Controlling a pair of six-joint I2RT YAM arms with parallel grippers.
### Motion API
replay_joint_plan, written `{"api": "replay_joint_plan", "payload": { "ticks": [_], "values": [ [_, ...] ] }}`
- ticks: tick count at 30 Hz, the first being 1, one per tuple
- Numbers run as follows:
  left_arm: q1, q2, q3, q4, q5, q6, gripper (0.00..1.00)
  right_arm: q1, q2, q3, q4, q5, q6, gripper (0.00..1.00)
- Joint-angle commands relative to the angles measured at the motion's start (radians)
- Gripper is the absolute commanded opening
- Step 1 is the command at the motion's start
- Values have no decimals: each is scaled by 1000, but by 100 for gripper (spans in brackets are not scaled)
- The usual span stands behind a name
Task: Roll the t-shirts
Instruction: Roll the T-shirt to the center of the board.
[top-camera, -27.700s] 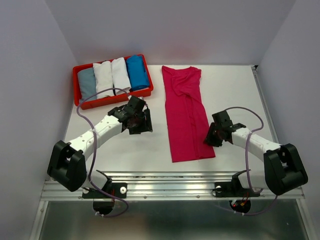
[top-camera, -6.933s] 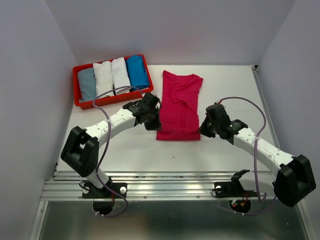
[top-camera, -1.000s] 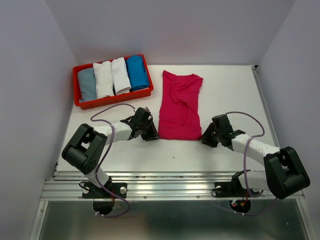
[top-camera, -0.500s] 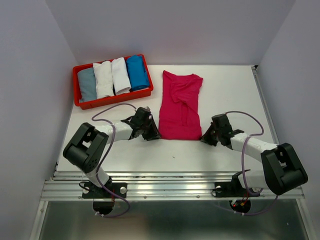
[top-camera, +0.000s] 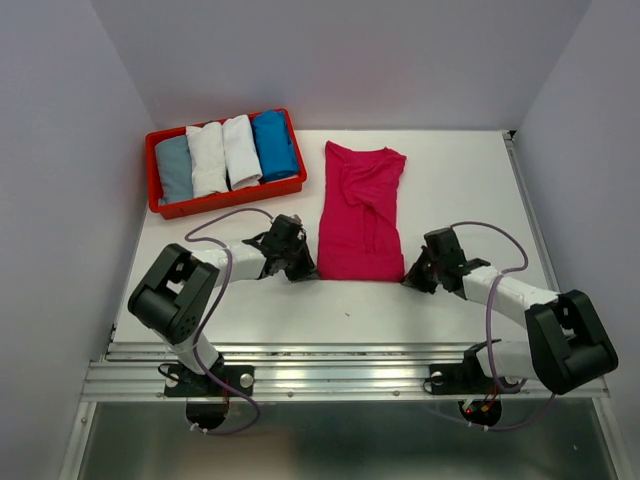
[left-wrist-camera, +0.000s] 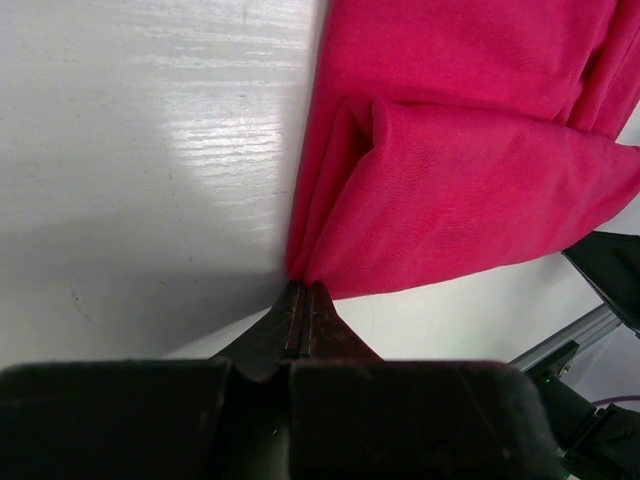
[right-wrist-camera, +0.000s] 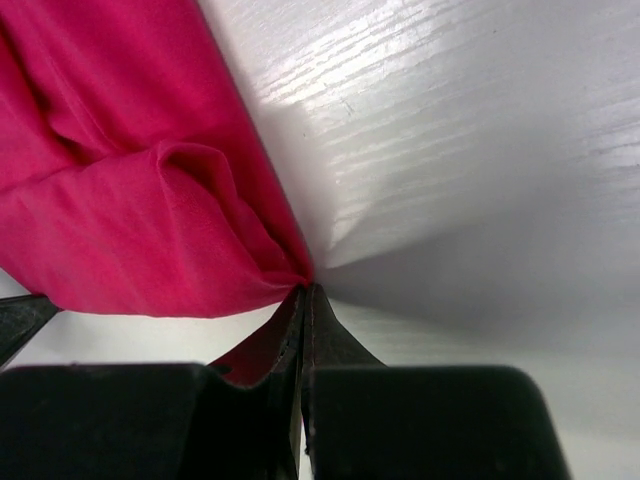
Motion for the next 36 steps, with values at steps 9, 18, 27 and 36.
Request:
{"api": "replay_joint_plan", "payload": {
  "ticks": [9,18,27,36],
  "values": [
    [-20,-138,-76,-121,66,-2,0,-6,-143,-22,-184,-129,-77,1],
    [-54,-265,-85,-225,60,-59,0,-6,-235,3,-302,-141,-51,1],
    [-37,-250,12,-313,99,-41,0,-6,-227,103,-377,-94,-77,1],
    [15,-207,76,-353,122,-30,0,-6,-152,182,-390,-55,-103,1]
  ]
}}
